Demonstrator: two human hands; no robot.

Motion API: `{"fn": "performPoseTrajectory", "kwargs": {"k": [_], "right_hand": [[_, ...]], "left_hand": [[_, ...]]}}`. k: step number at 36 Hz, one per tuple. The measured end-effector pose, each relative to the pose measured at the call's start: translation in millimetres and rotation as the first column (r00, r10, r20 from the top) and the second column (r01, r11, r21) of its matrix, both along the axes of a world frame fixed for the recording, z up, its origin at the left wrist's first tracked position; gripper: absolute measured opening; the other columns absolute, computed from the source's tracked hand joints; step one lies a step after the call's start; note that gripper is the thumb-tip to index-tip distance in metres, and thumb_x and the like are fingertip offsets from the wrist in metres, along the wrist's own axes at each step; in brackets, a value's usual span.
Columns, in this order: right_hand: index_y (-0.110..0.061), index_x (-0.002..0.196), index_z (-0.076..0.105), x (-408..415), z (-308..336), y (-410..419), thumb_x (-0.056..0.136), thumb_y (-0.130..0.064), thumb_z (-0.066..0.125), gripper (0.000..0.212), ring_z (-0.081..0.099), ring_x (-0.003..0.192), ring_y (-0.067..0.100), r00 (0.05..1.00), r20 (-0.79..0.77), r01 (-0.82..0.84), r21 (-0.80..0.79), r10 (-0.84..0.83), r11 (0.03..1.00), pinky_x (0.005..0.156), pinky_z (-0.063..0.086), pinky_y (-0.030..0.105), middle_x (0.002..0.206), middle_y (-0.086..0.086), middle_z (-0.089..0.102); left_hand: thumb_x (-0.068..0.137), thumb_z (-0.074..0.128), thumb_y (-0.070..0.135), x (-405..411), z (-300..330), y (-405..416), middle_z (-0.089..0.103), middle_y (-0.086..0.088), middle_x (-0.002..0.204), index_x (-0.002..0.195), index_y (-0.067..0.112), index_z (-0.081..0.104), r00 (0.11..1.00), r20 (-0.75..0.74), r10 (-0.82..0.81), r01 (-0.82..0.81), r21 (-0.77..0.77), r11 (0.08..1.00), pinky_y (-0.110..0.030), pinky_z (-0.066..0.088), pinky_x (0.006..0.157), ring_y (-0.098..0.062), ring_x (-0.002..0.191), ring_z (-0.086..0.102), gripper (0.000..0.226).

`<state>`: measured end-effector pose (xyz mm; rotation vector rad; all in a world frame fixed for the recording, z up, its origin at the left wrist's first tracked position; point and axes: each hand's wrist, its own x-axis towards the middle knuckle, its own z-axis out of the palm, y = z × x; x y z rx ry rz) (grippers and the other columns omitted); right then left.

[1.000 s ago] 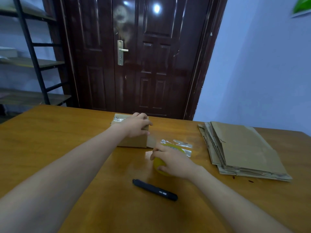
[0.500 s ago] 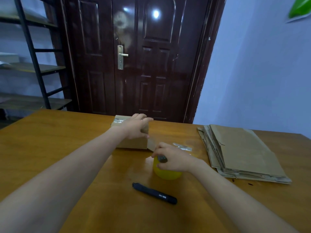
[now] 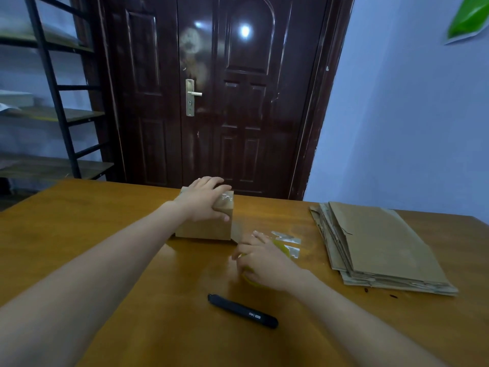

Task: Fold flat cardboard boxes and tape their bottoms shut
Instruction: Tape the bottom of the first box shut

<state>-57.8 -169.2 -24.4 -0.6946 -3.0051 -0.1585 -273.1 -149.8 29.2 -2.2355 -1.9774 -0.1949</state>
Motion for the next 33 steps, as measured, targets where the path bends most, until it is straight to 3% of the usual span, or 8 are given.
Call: {"fn": "performPoseTrajectory", "kwargs": {"k": [5, 10, 15, 20, 25, 33], "right_hand": [[-0.018, 0.105, 0.065, 5, -9, 1, 0.096, -0.019, 0.047, 0.020, 0.036, 0.127, 0.015, 0.999, -0.039, -0.041, -0.101, 0.037, 0.994, 0.113, 0.026, 0.037, 0.121, -0.002, 0.059], [-0.019, 0.102, 0.065, 5, -11, -4, 0.096, -0.016, 0.045, 0.020, 0.023, 0.131, 0.016, 0.996, -0.077, 0.026, -0.260, -0.048, 0.965, 0.111, 0.022, 0.036, 0.124, -0.006, 0.053], [-0.024, 0.090, 0.065, 3, -6, 2, 0.094, -0.014, 0.049, 0.019, 0.018, 0.132, 0.014, 0.994, -0.048, 0.063, -0.462, -0.095, 0.885, 0.113, 0.017, 0.045, 0.125, -0.012, 0.048], [-0.025, 0.099, 0.062, 3, -4, 3, 0.094, -0.015, 0.051, 0.016, 0.017, 0.134, 0.013, 0.996, -0.033, 0.055, -0.463, -0.080, 0.885, 0.116, 0.010, 0.050, 0.130, -0.012, 0.047], [-0.029, 0.107, 0.062, 6, -7, 4, 0.093, -0.019, 0.052, 0.019, 0.020, 0.134, 0.010, 0.996, -0.058, 0.036, -0.430, -0.068, 0.902, 0.115, 0.016, 0.052, 0.127, -0.015, 0.051], [-0.032, 0.128, 0.052, 2, -2, 0, 0.092, -0.019, 0.055, 0.039, 0.018, 0.136, 0.009, 0.998, 0.003, 0.060, -0.409, -0.064, 0.910, 0.117, 0.011, 0.050, 0.129, -0.014, 0.051]], "left_hand": [[0.078, 0.059, 0.065, -12, 0, -8, 0.021, -0.001, 0.154, 0.149, 0.027, 0.022, 0.999, -0.013, 0.052, -0.052, -0.007, 0.999, -0.041, 0.016, 0.116, -0.022, 0.143, 0.014, 0.089], [0.073, 0.068, 0.061, -15, -7, -13, 0.013, 0.001, 0.158, 0.150, 0.032, 0.008, 0.997, 0.010, 0.079, -0.075, -0.203, 0.976, -0.045, 0.017, 0.117, -0.023, 0.144, 0.009, 0.102], [0.076, 0.072, 0.048, -14, -9, -13, 0.008, 0.001, 0.159, 0.150, 0.034, 0.004, 0.997, -0.008, 0.082, -0.082, -0.205, 0.975, -0.044, 0.013, 0.117, -0.024, 0.145, 0.004, 0.102], [0.078, 0.071, 0.045, -12, -11, -11, 0.009, 0.001, 0.159, 0.151, 0.032, 0.004, 0.996, -0.018, 0.083, -0.084, -0.191, 0.978, -0.043, 0.012, 0.117, -0.024, 0.145, 0.005, 0.099], [0.079, 0.071, 0.045, -13, -11, -10, 0.010, 0.002, 0.159, 0.151, 0.033, 0.006, 0.997, 0.009, 0.082, -0.079, -0.195, 0.978, -0.044, 0.013, 0.116, -0.023, 0.145, 0.006, 0.098], [0.079, 0.069, 0.046, -13, -7, -12, 0.011, 0.002, 0.158, 0.151, 0.032, 0.008, 0.997, 0.028, 0.077, -0.069, -0.214, 0.974, -0.044, 0.014, 0.116, -0.023, 0.144, 0.007, 0.096]]}}
